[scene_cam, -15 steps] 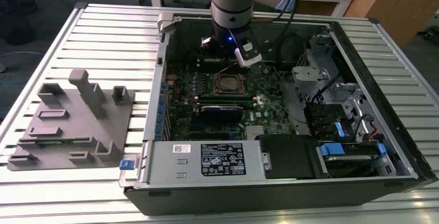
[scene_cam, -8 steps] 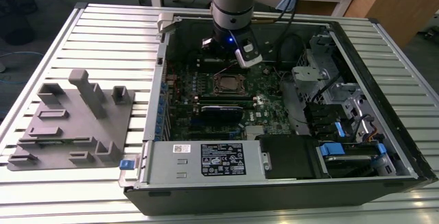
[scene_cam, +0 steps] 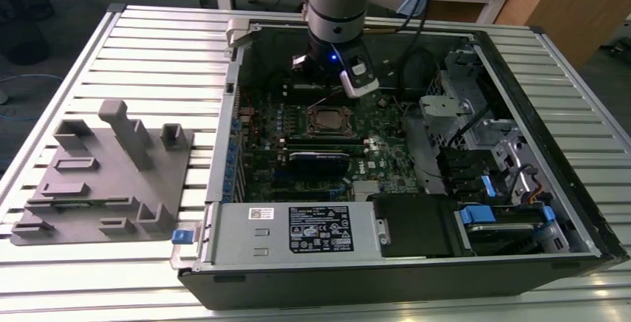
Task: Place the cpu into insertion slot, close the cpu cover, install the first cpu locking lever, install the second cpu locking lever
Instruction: 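Install the first cpu locking lever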
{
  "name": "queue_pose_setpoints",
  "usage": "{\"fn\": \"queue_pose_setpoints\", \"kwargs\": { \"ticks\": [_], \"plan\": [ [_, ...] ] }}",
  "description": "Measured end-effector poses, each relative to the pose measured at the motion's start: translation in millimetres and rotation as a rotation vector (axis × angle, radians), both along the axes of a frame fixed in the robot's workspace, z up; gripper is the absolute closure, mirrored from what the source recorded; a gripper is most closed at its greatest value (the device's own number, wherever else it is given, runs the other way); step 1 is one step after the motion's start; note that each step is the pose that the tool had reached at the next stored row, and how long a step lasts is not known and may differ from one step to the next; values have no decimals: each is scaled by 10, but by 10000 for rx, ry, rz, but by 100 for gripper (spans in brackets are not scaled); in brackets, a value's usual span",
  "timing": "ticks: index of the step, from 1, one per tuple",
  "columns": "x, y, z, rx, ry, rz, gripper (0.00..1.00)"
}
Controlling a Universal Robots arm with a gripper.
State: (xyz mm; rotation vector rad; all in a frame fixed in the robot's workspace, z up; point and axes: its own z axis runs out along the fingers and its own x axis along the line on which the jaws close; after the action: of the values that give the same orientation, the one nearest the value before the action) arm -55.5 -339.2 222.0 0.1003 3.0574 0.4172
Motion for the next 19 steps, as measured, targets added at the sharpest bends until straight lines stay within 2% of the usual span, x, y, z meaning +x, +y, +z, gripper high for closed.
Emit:
{"fn": "queue_pose_setpoints", "kwargs": {
  "ticks": [19],
  "plan": [
    [28, 28, -12, 0, -1, 0, 90]
  ]
}}
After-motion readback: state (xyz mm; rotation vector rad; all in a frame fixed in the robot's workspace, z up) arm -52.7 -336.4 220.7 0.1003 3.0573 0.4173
